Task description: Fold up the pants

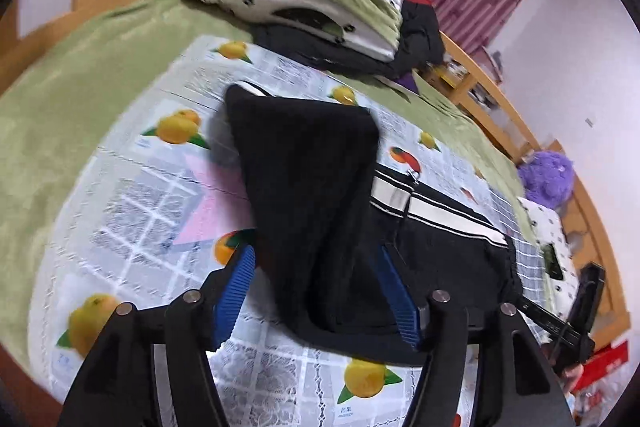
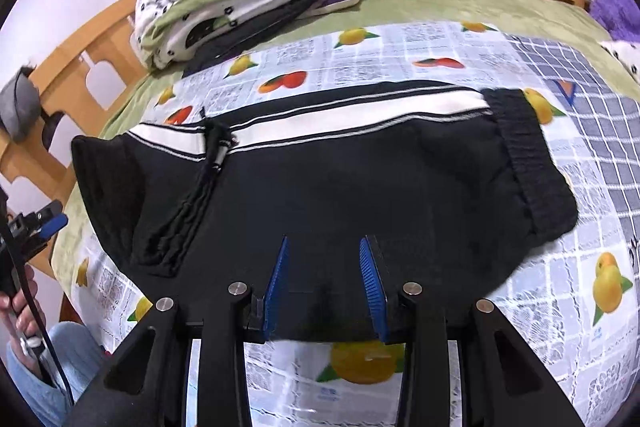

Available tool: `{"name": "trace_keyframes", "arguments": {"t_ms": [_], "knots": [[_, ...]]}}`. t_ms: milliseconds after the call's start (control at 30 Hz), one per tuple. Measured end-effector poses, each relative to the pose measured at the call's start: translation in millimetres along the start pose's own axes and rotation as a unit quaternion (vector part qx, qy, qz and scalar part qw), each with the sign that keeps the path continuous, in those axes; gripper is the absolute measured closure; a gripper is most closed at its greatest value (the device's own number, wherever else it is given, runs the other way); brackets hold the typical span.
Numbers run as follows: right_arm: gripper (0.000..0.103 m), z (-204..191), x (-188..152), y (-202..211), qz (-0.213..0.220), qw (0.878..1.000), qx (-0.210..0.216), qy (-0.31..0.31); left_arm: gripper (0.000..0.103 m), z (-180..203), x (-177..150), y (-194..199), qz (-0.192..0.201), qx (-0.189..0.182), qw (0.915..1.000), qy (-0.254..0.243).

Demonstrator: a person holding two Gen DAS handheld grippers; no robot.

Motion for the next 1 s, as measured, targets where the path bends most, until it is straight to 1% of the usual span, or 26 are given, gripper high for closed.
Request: {"name": "trace_keyframes", "arguments": {"t_ms": [33,67,133,167,233,267,300,333,433,467,500,533,567,600,667,700,833,933,967,1000], "knots": [[0.067,-2,1,-2,-0.002,1.0,-0.001,0.003,0.041,0,2,-5,0.002,-0.001,1.0,-0.003],[0.067,-5,0,-5,-0.006,1.0,-0.004,0.007,0.038,-1,4,-8,0.006,0.003,1.0,-0.004],[0.067,-9,0,-10,-0.013,1.0,-0.01,0.014,0.037,-14,10,-15,0.011,0.027,0.9996,0.002],[0.067,-10,-1,-12,-0.015,1.0,-0.012,0.017,0.037,-25,10,-18,0.007,0.031,0.9993,0.018],[0.067,-13,-1,-18,-0.022,0.999,-0.018,0.023,0.037,-46,8,-22,0.002,0.028,0.9979,0.058],[0.067,-14,-1,-20,-0.025,0.999,-0.019,0.027,0.037,-59,6,-23,0.002,0.035,0.9962,0.08],[0.067,-16,-2,-23,-0.028,0.999,-0.022,0.031,0.037,-76,5,-24,0.003,0.057,0.9925,0.108],[0.067,-17,-2,-25,-0.03,0.999,-0.023,0.035,0.038,-88,3,-25,0.003,0.07,0.9895,0.127],[0.067,-21,-5,-30,-0.039,0.998,-0.025,0.047,0.038,-111,-4,-22,-0.006,0.065,0.9821,0.177],[0.067,-21,-6,-31,-0.041,0.997,-0.026,0.052,0.039,-117,-7,-18,-0.004,0.073,0.9799,0.186],[0.067,-22,-7,-32,-0.043,0.997,-0.027,0.056,0.039,-124,-9,-13,0.003,0.089,0.9776,0.191],[0.067,-23,-8,-33,-0.045,0.997,-0.029,0.059,0.039,-131,-10,-8,0.011,0.106,0.9754,0.193],[0.067,-23,-9,-34,-0.046,0.996,-0.032,0.062,0.039,-135,-10,0,0.023,0.114,0.9743,0.193],[0.067,-23,-10,-35,-0.048,0.996,-0.034,0.066,0.039,-139,-9,6,0.032,0.114,0.9744,0.191],[0.067,-24,-11,-35,-0.049,0.996,-0.034,0.069,0.039,-144,-6,4,0.031,0.111,0.975,0.19],[0.067,-25,-11,-35,-0.049,0.996,-0.033,0.07,0.039,-148,-5,-1,0.025,0.113,0.9746,0.192],[0.067,-27,-11,-36,-0.048,0.995,-0.034,0.076,0.039,-151,-8,-26,0.0,0.091,0.975,0.203],[0.067,-27,-11,-36,-0.048,0.995,-0.038,0.081,0.039,-148,-5,-35,0.003,0.088,0.9763,0.198],[0.067,-27,-11,-37,-0.049,0.995,-0.039,0.081,0.04,-147,-4,-38,0.002,0.084,0.9769,0.196],[0.067,-26,-11,-39,-0.052,0.995,-0.04,0.08,0.046,-146,-3,-41,0.001,0.078,0.9768,0.2]]}}
Point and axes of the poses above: each gripper's, at about its wrist camera, not at the fingertips, and y roughly against the way its jaws point, z to its right, x to its top, the point moved 8 cm from there along -y, roughly the way its jaws point, and after that the axes turned 5 degrees about z, right-handed, at the moved point
